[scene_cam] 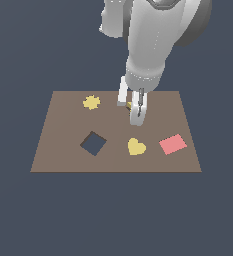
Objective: Insert a designated object into the corresponding slot on a board.
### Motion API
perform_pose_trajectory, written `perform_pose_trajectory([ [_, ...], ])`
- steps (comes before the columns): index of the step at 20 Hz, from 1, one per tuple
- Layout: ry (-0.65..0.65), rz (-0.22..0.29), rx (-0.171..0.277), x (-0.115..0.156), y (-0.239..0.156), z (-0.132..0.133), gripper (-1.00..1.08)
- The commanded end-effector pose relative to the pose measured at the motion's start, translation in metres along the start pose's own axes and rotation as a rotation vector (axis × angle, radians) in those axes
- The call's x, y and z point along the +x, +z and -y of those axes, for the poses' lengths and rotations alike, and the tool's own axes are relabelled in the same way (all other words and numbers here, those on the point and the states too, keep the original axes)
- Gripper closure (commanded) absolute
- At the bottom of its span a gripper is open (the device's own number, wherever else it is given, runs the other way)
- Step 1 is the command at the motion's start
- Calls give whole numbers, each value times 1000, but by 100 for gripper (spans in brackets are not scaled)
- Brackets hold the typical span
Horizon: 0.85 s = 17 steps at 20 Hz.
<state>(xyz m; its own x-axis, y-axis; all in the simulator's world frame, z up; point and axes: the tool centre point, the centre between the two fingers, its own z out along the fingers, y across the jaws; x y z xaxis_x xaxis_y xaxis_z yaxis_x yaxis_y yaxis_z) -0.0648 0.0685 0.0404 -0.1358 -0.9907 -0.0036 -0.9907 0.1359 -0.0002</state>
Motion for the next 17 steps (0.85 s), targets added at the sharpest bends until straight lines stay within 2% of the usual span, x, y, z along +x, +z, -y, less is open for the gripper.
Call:
perform_pose_trajectory([
  [1, -2, 0, 0, -1, 0, 0, 108],
  [7, 5, 2, -1, 1, 10, 0, 108],
  [8, 5, 2, -1, 1, 10, 0, -92],
  [17, 5, 2, -1, 1, 10, 0, -92],
])
